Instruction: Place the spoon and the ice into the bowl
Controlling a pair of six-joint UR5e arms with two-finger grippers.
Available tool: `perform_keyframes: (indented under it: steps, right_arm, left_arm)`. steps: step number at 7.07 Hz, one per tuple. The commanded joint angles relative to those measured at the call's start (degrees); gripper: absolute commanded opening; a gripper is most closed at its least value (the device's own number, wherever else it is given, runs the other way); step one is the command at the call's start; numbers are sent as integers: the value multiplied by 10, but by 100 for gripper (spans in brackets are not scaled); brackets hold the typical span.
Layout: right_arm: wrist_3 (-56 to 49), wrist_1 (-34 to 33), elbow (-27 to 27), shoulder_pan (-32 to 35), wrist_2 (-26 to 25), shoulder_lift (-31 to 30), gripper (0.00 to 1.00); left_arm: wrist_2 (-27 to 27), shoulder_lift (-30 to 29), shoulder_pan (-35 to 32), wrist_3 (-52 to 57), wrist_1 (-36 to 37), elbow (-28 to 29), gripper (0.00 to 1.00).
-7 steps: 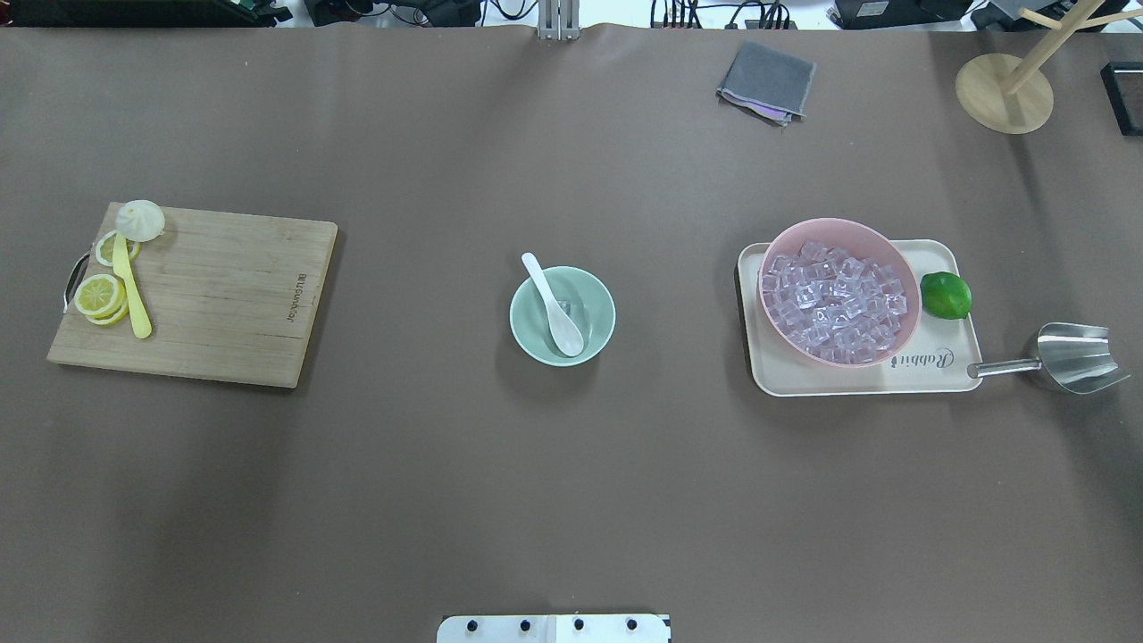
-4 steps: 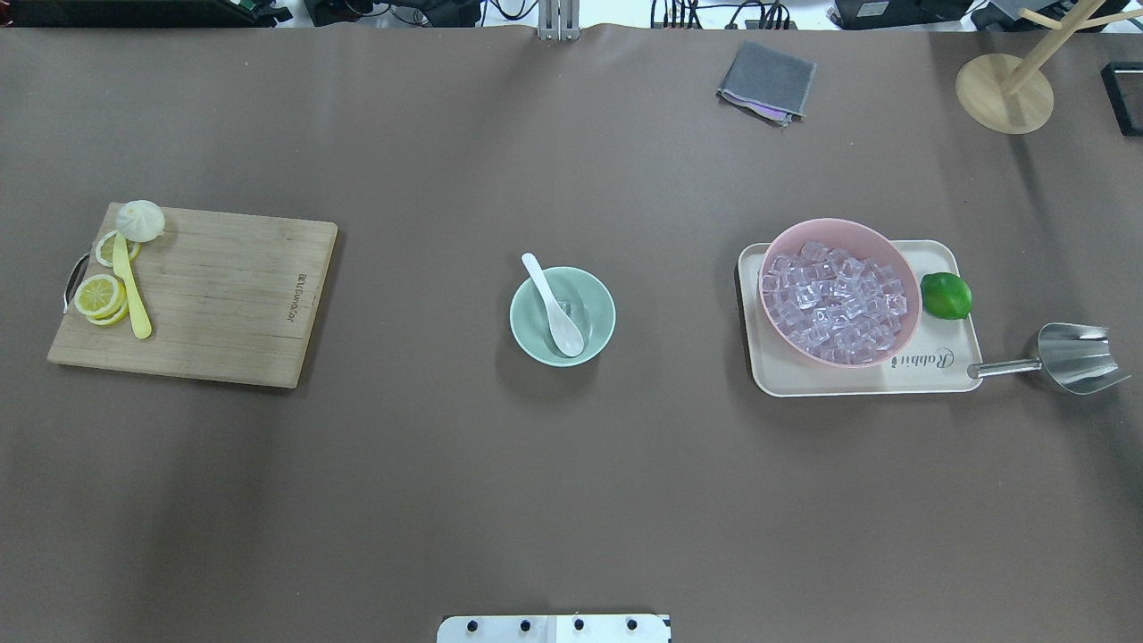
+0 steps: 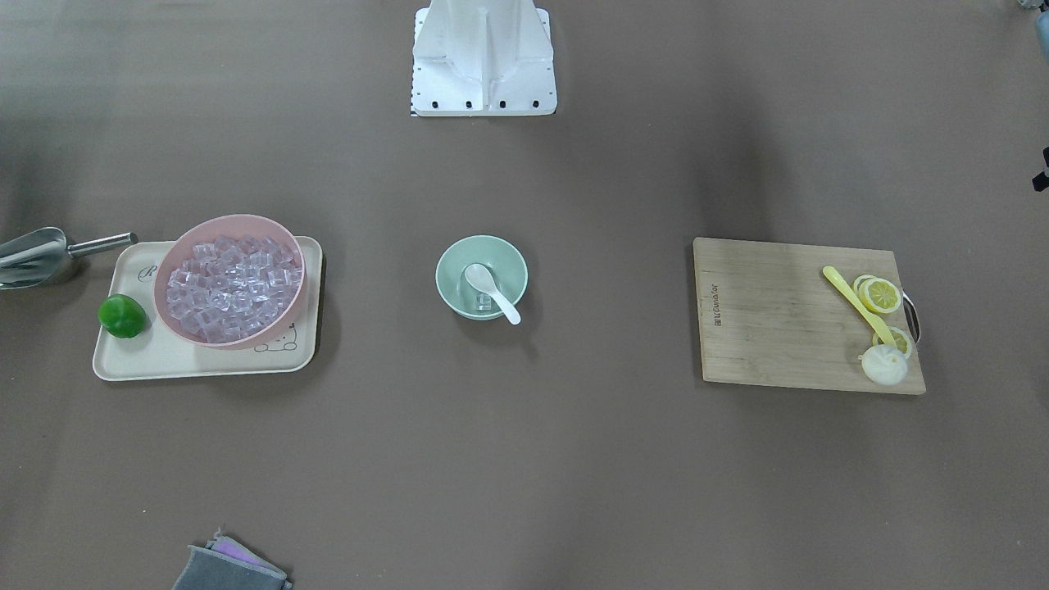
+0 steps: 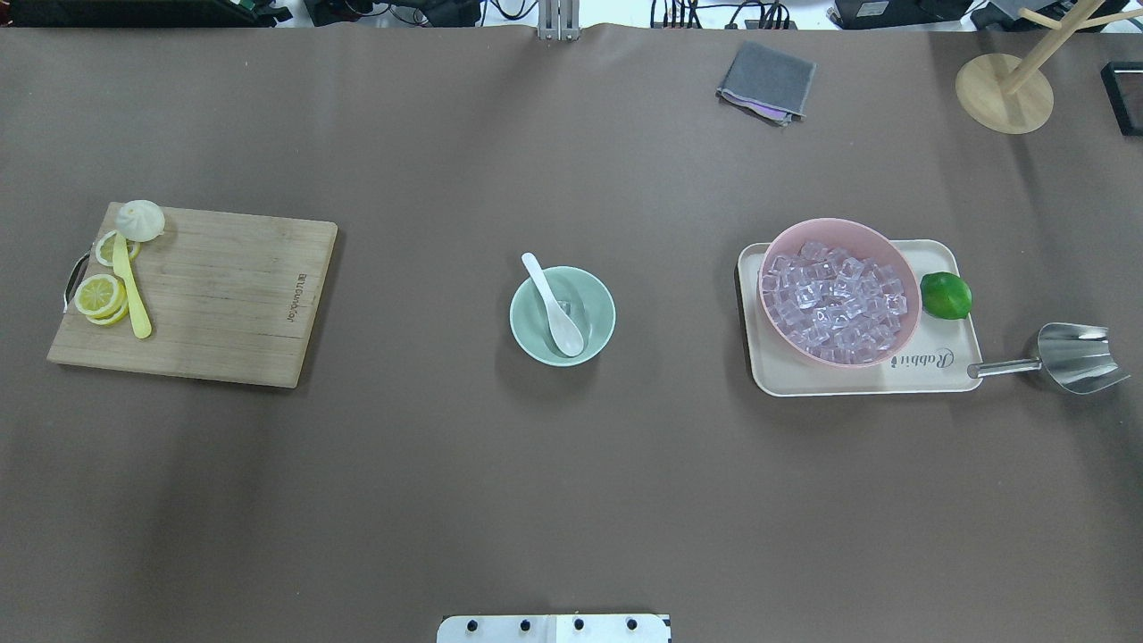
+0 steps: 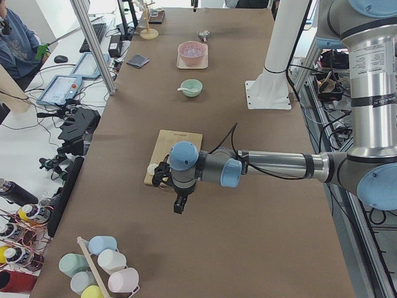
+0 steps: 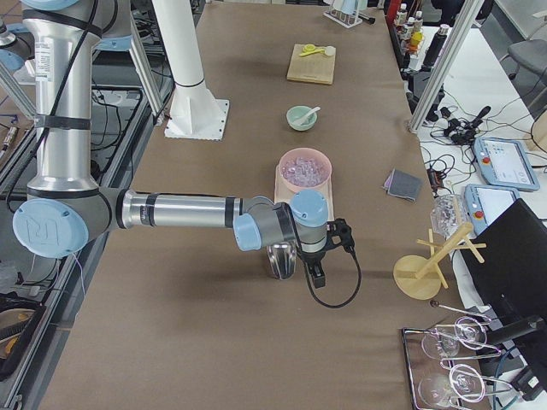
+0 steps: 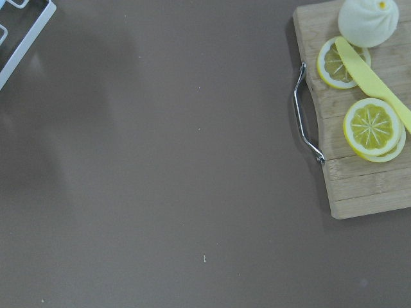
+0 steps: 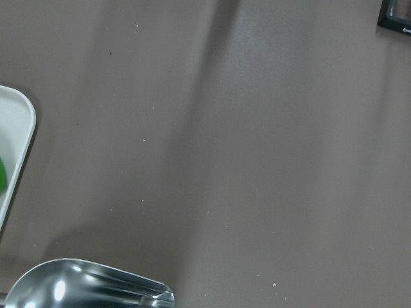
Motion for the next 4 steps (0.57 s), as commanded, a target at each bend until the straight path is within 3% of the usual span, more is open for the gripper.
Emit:
perform_keyframes:
  steps: [1, 4]
  right_arm:
    - [0, 0, -4, 0, 10, 3, 100]
    - [1, 1, -3, -1, 12, 5, 100]
  left_arm:
    - [-8, 3, -10, 2, -1, -1, 98]
    - [-47, 2, -9, 1, 1, -1, 98]
